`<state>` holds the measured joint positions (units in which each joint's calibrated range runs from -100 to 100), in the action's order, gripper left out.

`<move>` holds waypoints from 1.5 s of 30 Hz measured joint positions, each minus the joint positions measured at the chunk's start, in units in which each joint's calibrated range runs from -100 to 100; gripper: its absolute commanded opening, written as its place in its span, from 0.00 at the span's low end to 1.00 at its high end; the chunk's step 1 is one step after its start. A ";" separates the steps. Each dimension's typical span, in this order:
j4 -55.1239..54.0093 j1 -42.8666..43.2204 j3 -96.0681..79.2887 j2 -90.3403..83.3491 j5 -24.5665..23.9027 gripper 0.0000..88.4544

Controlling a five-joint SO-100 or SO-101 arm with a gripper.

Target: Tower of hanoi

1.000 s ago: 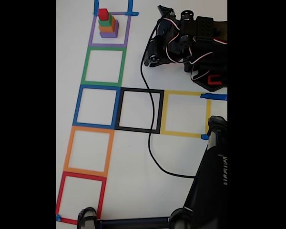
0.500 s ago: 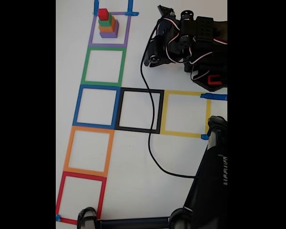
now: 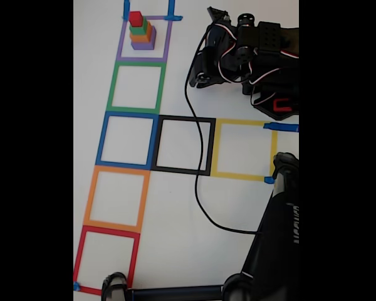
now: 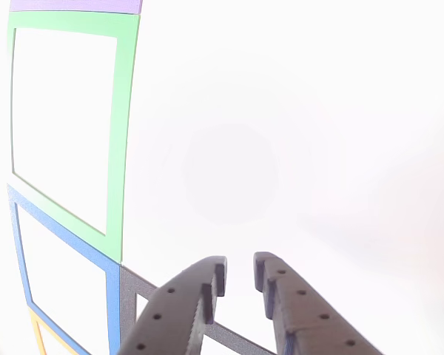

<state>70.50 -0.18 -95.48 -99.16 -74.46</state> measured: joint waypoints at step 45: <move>-3.14 -8.78 46.30 26.76 72.66 0.01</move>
<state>67.35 -8.95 -49.18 -72.39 -1.80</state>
